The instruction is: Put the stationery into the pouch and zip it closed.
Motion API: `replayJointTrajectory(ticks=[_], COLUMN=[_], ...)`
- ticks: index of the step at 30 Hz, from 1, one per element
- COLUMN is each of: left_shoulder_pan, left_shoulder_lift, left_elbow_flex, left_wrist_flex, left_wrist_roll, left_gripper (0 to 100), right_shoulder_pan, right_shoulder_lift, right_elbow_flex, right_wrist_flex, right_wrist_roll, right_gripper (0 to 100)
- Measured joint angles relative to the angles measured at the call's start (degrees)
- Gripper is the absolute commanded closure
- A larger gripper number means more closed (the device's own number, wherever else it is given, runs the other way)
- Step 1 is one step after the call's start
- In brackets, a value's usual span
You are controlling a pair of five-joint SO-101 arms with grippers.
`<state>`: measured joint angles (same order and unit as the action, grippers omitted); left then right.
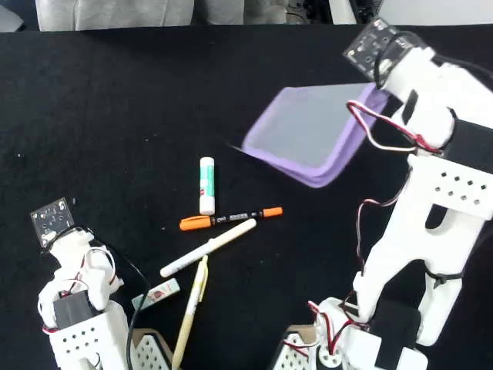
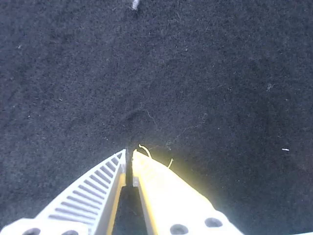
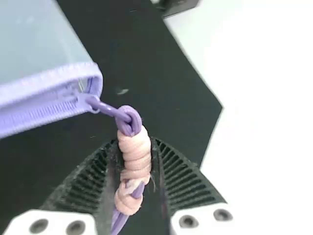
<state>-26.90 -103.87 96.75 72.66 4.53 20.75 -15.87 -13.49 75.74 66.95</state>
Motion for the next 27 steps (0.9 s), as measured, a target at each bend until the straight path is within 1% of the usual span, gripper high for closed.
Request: replayJointTrajectory(ticks=[8,11,14,18,24,27], left_shoulder_pan=[0.0,0.0,0.0,0.0,0.0,0.0], left_shoulder_lift=[0.0,0.0,0.0,0.0,0.0,0.0], left_elbow_flex=[0.0,0.0,0.0,0.0,0.0,0.0], left_wrist_flex=[0.0,0.0,0.0,0.0,0.0,0.0], left_wrist_roll=[0.0,0.0,0.0,0.0,0.0,0.0], left_gripper=[97,97,97,97,97,97], right_shoulder_pan=[0.53,0.53,-0.35,-5.36,-15.91,-20.31], right_shoulder_lift=[0.0,0.53,0.53,0.53,-0.7,-0.79], right_elbow_flex=[-0.09,-2.11,-4.04,-4.66,-6.33,-7.74], right_wrist_flex=[-8.44,-10.73,-10.9,-5.98,5.54,11.08], right_wrist_roll=[-0.09,-3.87,-7.56,-8.97,-9.76,-13.54], right_gripper=[98.7,98.7,98.7,98.7,98.7,98.7])
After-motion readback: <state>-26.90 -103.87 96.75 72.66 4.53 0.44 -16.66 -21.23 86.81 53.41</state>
